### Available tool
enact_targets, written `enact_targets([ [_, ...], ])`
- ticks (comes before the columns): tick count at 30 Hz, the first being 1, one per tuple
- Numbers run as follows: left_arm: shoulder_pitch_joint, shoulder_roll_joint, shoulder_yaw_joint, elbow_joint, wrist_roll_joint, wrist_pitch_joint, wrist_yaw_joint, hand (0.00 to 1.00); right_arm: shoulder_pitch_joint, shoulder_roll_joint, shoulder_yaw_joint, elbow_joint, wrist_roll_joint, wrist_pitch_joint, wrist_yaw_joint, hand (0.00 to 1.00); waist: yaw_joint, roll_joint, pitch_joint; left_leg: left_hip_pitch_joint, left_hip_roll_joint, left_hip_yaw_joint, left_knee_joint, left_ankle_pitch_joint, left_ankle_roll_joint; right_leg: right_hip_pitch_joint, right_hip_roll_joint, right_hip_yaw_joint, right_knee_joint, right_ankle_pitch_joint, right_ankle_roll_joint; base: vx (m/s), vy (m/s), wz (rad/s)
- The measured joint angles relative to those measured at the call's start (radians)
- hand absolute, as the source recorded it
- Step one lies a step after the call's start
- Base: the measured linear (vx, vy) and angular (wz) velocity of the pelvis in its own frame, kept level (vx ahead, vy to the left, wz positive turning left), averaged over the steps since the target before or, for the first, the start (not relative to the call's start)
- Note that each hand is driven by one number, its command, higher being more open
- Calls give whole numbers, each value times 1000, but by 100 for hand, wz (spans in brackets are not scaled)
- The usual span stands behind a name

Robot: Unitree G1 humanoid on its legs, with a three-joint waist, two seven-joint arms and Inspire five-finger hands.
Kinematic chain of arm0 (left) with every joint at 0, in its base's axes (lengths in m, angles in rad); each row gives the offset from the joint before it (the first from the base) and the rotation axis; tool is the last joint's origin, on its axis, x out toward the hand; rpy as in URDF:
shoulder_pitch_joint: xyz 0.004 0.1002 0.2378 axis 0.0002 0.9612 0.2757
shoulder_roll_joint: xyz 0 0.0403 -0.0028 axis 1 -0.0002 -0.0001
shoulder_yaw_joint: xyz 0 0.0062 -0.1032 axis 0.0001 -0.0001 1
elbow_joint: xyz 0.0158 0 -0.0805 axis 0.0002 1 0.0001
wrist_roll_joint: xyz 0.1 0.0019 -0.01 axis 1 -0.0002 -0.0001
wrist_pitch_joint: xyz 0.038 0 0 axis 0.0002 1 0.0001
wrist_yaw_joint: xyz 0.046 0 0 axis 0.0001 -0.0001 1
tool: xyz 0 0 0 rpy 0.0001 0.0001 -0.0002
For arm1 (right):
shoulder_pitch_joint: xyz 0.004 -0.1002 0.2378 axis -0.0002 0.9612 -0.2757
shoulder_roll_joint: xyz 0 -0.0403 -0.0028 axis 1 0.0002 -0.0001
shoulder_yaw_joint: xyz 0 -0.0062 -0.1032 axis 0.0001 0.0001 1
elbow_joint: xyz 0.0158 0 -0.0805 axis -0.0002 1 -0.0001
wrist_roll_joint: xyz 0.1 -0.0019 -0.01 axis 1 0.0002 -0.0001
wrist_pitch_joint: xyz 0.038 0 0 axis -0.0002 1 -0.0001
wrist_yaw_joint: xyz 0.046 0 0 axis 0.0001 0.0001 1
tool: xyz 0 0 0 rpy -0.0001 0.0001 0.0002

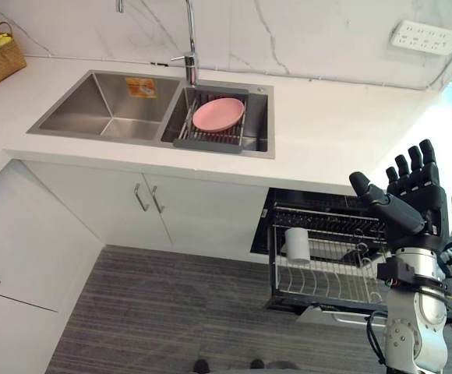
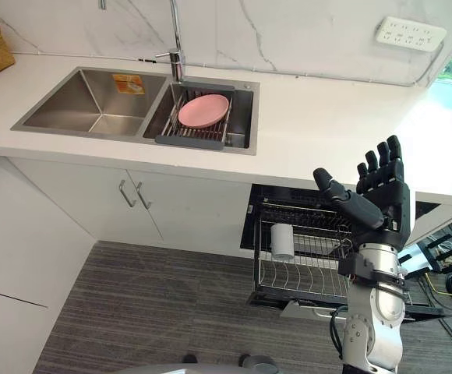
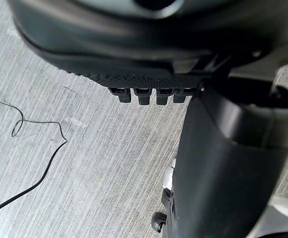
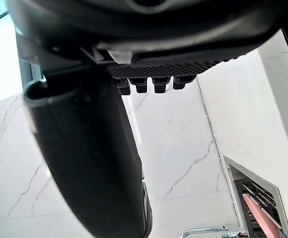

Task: Walk over to the sink, pick up the cup, carry it to the dishwasher, place the cup inside the dishwasher, then close the dishwasher door

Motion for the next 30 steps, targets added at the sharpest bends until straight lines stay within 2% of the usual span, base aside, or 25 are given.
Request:
enact_targets([
  [5, 13, -22, 9, 0, -9, -106, -6, 100, 102, 58, -4, -163, 0, -7, 15, 100, -5, 23, -15, 6, 1, 32, -19, -5, 1, 5, -4, 8, -18, 7, 6, 41, -3, -10],
  [7, 25, -27, 9, 0, -12, -142, -6, 100, 127, 86, -14, -226, -2, -24, 27, 100, -7, 22, -16, 14, -2, 52, -18, -7, -3, 25, -10, 1, -28, 7, 7, 71, 11, 13],
  [9, 54, -38, 12, -3, -42, -197, -6, 100, 139, 109, -32, -283, -4, -57, 44, 100, -4, 21, -18, 22, -2, 75, 2, -31, -1, 51, -18, -16, -31, 5, 10, 35, 11, 16],
  [10, 69, -45, 18, -6, -61, -228, -6, 100, 139, 114, -39, -302, -5, -75, 49, 100, 7, 21, -17, 16, 5, 110, 40, -68, 2, 63, -22, -16, -32, 1, 16, 16, 5, 12],
  [11, 83, -63, 42, -10, -85, -264, -5, 100, 138, 113, -44, -314, -5, -105, 54, 100, 19, 25, -17, -15, 25, 155, 156, -129, -13, 88, -29, -30, -30, -7, 27, 8, -12, 20],
  [12, 101, -85, 57, -35, -112, -288, -3, 100, 139, 108, -49, -331, -4, -121, 53, 100, 28, 39, -17, -60, 44, 151, 298, -190, -30, 105, -27, -51, -20, -21, 30, 2, -15, 28],
  [13, 108, -93, 58, -43, -123, -300, -3, 100, 139, 107, -46, -338, -4, -125, 53, 100, 30, 43, -21, -90, 53, 154, 367, -213, -46, 107, -28, -61, -11, -33, 31, -13, -2, 45],
  [14, 110, -100, 60, -55, -149, -314, -3, 100, 139, 104, -43, -351, -6, -132, 52, 100, 28, 46, -23, -169, 70, 164, 525, -233, -76, 105, -35, -84, 2, -49, 32, -33, 32, 53],
  [15, 109, -114, 79, -78, -162, -322, -4, 100, 131, 86, -46, -356, -28, -132, 45, 100, 32, 40, -17, -245, 90, 185, 674, -222, -103, 109, -48, -96, 3, -51, 30, -46, 42, 45],
  [16, 108, -119, 93, -77, -179, -322, -5, 100, 124, 76, -47, -353, -40, -132, 42, 100, 41, 32, -11, -270, 103, 197, 719, -242, -77, 110, -55, -95, 8, -50, 31, -56, 69, 1],
  [17, 107, -127, 100, -75, -215, -322, -5, 100, 102, 64, -58, -337, -47, -132, 42, 100, 59, 31, -11, -287, 123, 193, 699, -268, -38, 109, -75, -76, 6, -53, 34, -31, 121, -28],
  [19, 109, -137, 108, -73, -225, -322, -6, 100, 59, 54, -73, -301, -61, -132, 35, 100, 61, 30, -10, -290, 162, 157, 609, -263, -40, 111, -115, -53, 3, -64, 45, 21, 194, -29],
  [21, 117, -151, 123, -74, -222, -326, -6, 100, 54, 57, -84, -288, -63, -132, 12, 100, 58, 30, -11, -283, 191, 96, 500, -229, -60, 120, -161, -36, 2, -82, 73, 104, 291, -22],
  [22, 129, -166, 125, -74, -222, -336, -4, 100, 54, 56, -83, -286, -71, -132, 4, 100, 55, 36, -11, -261, 205, 64, 427, -205, -89, 124, -189, -17, 2, -95, 94, 262, 528, -32],
  [23, 132, -171, 132, -71, -223, -339, -5, 100, 59, 61, -81, -286, -76, -133, -3, 100, 54, 26, -11, -255, 178, 96, 448, -151, -124, 138, -231, 3, -8, -108, 104, 292, 562, -44],
  [24, 134, -173, 129, -70, -221, -342, -5, 100, 58, 60, -76, -286, -87, -133, -11, 100, 59, 20, -14, -261, 156, 99, 478, -160, -108, 141, -256, 18, -17, -113, 97, 331, 583, -38],
  [25, 131, -156, 124, -68, -203, -349, -8, 100, 58, 60, -58, -288, -118, -133, -27, 100, 48, 15, -26, -289, 114, 118, 555, -231, -61, 152, -293, 64, -23, -120, 67, 266, 439, -20],
  [26, 121, -144, 120, -64, -192, -350, -5, 100, 58, 59, -58, -288, -121, -132, -31, 100, 39, 11, -22, -293, 101, 119, 577, -251, -50, 148, -302, 68, -5, -97, 79, 320, 500, -7],
  [27, 97, -125, 120, -48, -175, -349, 5, 100, 59, 61, -58, -272, -121, -126, -44, 100, 42, 6, -20, -284, 88, 130, 594, -263, -39, 117, -308, 78, 57, -43, 104, 276, 375, -7],
  [28, 83, -115, 118, -38, -162, -347, 7, 100, 55, 62, -58, -261, -121, -120, -52, 100, 48, 6, -20, -265, 87, 141, 586, -265, -35, 97, -307, 80, 102, -23, 94, 293, 333, -47],
  [29, 77, -98, 106, -25, -144, -336, 5, 100, 42, 65, -55, -241, -122, -110, -60, 100, 59, 9, -18, -203, 86, 179, 542, -271, -25, 45, -307, 74, 209, 25, 55, 237, 206, -86],
  [30, 87, -97, 105, -21, -141, -334, 15, 100, 31, 66, -33, -227, -132, -113, -66, 100, 59, 10, -11, -128, 88, 223, 472, -267, -8, -27, -309, 43, 349, 74, -7, 257, 226, -95],
])
